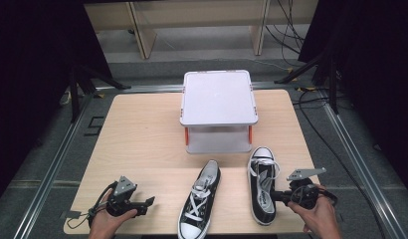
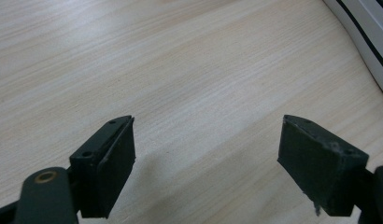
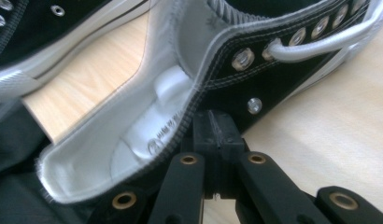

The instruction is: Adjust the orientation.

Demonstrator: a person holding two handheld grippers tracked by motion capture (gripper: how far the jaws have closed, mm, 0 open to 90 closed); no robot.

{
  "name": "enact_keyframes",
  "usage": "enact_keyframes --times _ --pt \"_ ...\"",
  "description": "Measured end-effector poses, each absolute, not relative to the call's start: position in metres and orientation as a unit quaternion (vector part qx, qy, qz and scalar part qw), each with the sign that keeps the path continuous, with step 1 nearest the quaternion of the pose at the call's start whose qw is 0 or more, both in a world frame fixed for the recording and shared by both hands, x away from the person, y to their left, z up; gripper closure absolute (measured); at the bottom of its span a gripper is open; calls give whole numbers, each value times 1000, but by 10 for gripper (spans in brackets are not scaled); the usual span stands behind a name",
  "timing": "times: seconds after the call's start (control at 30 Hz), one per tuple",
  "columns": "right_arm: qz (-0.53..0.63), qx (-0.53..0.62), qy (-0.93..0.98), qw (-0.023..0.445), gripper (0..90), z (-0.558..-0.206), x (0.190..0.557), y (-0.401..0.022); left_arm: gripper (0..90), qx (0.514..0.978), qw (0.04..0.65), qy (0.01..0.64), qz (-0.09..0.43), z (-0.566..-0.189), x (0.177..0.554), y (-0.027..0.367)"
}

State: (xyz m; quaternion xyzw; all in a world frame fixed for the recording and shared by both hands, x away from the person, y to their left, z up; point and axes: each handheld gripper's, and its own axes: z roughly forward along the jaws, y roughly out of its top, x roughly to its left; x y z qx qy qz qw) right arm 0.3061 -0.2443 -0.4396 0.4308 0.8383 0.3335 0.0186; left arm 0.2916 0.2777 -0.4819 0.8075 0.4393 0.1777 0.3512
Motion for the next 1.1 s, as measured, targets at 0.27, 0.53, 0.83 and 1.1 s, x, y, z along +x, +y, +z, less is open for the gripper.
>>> enact_keyframes --times 0.27,0.53,0.83,1.1 --pt "337 427 836 73 723 -422 300 -241 184 817 345 427 176 -479 291 281" --pt "350 428 827 99 555 -410 297 -237 184 807 350 442 177 -482 291 278" --pt "295 433 844 117 588 -413 313 -223 185 810 350 435 180 -482 292 279" --pt "286 404 861 111 783 -414 321 -230 184 813 349 429 182 -482 293 279"
